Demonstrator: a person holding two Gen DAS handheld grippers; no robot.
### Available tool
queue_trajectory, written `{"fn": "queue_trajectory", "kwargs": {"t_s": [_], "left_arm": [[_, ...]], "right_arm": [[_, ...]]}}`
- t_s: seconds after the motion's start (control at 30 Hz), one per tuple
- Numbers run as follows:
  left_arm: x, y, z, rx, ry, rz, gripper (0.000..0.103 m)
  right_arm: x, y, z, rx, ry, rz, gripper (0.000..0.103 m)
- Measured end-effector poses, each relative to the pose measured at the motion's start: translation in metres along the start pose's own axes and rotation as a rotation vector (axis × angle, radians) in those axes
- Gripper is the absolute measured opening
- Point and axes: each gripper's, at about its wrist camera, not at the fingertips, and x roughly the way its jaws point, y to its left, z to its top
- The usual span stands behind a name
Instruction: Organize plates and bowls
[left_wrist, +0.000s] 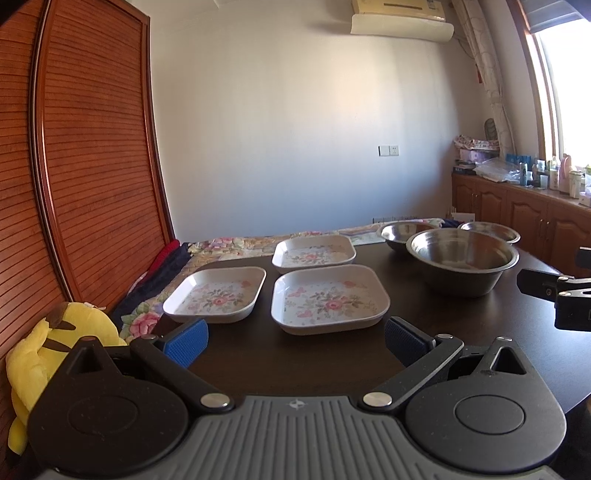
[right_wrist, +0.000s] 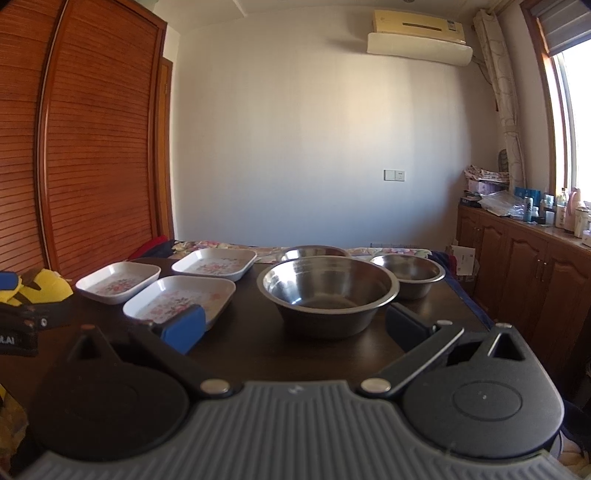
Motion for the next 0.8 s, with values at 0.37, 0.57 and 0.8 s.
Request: {"fn": "queue_trajectory", "kwargs": {"t_s": [0.37,0.57,0.8], "left_arm": [[0.037,0.019,0.004,0.017,0.057,-0.009,0.103],[0.057,0.029,0.011,0.026,0.073,-0.019,0.103],[0.083,0.040,0.017,0.028,0.104,-0.045,0.100]], "right_arm": [[0.026,0.022,0.014,-0.073,0.009,0.132,0.103],[0.046,0.040,0.018,-0.105,0.041,0.201,0.102],[0.073,0.054,0.020,-0.110,0.085,0.235,0.098]]}}
